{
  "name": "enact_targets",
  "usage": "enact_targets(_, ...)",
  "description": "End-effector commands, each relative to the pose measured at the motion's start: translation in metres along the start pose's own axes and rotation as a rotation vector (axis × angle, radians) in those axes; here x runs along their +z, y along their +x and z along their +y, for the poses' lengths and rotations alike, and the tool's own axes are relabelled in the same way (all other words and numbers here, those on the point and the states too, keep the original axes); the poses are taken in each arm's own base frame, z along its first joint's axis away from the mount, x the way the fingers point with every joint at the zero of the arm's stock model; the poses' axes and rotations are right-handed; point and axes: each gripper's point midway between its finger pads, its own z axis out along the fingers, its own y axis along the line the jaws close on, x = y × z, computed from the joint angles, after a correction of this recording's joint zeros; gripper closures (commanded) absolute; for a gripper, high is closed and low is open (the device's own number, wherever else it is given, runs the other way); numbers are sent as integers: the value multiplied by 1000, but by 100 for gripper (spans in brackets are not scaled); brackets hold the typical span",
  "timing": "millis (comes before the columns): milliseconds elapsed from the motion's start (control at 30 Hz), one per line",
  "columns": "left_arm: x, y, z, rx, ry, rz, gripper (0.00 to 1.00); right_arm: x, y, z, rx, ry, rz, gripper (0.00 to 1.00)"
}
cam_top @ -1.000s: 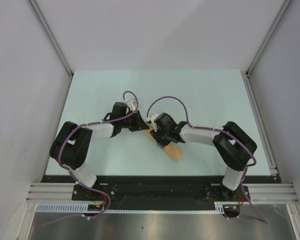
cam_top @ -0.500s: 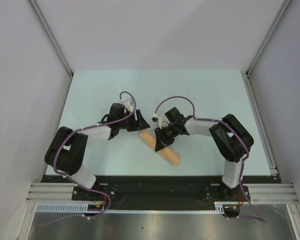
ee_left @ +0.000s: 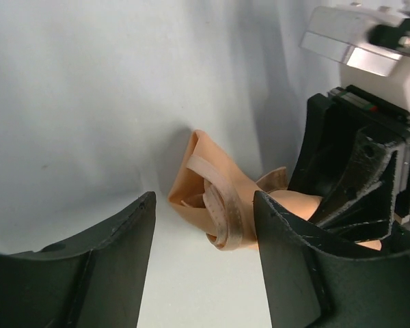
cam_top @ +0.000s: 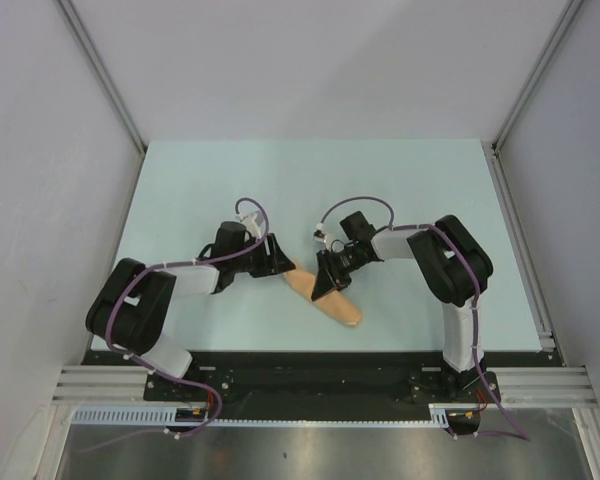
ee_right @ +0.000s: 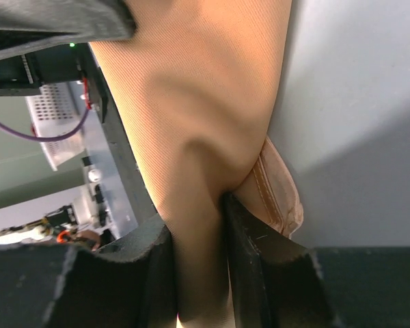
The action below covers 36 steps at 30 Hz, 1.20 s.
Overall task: Fold the napkin, place the utensils inside, and roll it up
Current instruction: Roll the napkin with the utensil
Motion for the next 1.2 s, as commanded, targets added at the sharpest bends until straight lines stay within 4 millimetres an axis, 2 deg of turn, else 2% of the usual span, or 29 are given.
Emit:
enact_targets(0, -7, -23, -21, 26, 81, -96, 36, 4, 3, -21, 48, 29, 21, 66)
enact_targets(133, -7, -27, -27, 29, 111, -117, 36, 5, 3, -25, 56, 30, 29, 66)
enact_targets(333, -3, -22, -40, 38, 187, -91, 43, 7, 5, -30, 71, 37, 35, 66)
enact_targets(400, 0, -19, -43, 39, 210, -79, 54, 6, 5, -32, 75, 42, 33, 66)
enact_targets(433, 1, -17, -43, 34, 216, -74, 64, 5, 4, -32, 77, 44, 29, 65)
enact_targets(500, 3, -16, -42, 32, 218, -70, 77, 4, 3, -33, 82, 43, 27, 64)
enact_targets(533, 4, -16, -42, 30, 217, -69, 87, 4, 2, -32, 80, 43, 25, 63)
enact_targets(633, 7, -17, -40, 25, 211, -63, 100, -4, -8, -25, 60, 43, -2, 53)
enact_targets(733, 10, -18, -41, 22, 210, -59, 100, -18, -24, -15, 30, 62, -32, 40)
enact_targets(900, 15, -23, -38, 20, 188, -53, 100, -43, -41, 4, -28, 140, -72, 30)
enact_targets(1100, 22, -25, -30, -1, 152, -46, 100, -72, -62, 16, -135, 327, -193, 28)
enact_targets(1167, 23, -23, -28, -11, 147, -38, 100, -76, -67, 30, -216, 394, -231, 28)
